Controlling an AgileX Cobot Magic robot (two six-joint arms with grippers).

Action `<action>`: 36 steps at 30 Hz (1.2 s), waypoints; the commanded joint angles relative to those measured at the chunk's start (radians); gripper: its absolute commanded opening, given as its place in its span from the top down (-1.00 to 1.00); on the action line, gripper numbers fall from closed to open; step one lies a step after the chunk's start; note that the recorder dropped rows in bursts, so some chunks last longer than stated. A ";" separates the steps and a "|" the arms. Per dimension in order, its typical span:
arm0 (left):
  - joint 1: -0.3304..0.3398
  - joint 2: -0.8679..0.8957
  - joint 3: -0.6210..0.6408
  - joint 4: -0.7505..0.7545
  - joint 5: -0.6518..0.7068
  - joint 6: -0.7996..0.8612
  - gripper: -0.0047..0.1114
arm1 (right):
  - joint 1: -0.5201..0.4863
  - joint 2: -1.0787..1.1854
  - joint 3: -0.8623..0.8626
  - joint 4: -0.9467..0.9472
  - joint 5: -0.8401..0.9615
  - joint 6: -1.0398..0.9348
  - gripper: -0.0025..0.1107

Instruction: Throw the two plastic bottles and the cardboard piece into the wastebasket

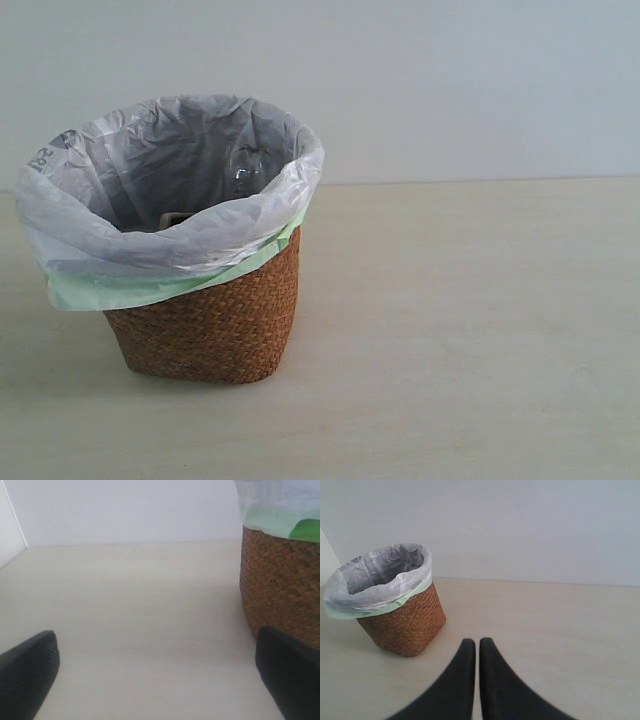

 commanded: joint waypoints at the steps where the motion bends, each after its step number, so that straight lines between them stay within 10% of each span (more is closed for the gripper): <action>1: -0.005 -0.003 -0.004 -0.002 -0.007 -0.009 -0.94 | -0.054 -0.065 0.004 -0.001 -0.006 -0.001 0.96; 12: -0.005 -0.003 -0.004 -0.002 -0.007 -0.009 -0.94 | -0.315 -0.070 0.018 0.136 -0.039 -0.070 0.96; 21: -0.005 -0.003 -0.004 -0.002 -0.007 -0.009 -0.94 | -0.444 -0.070 0.225 0.418 -0.535 -0.330 0.96; 36: -0.005 -0.003 -0.004 -0.002 -0.007 -0.009 -0.94 | -0.480 -0.070 0.851 0.370 -1.186 -0.335 0.96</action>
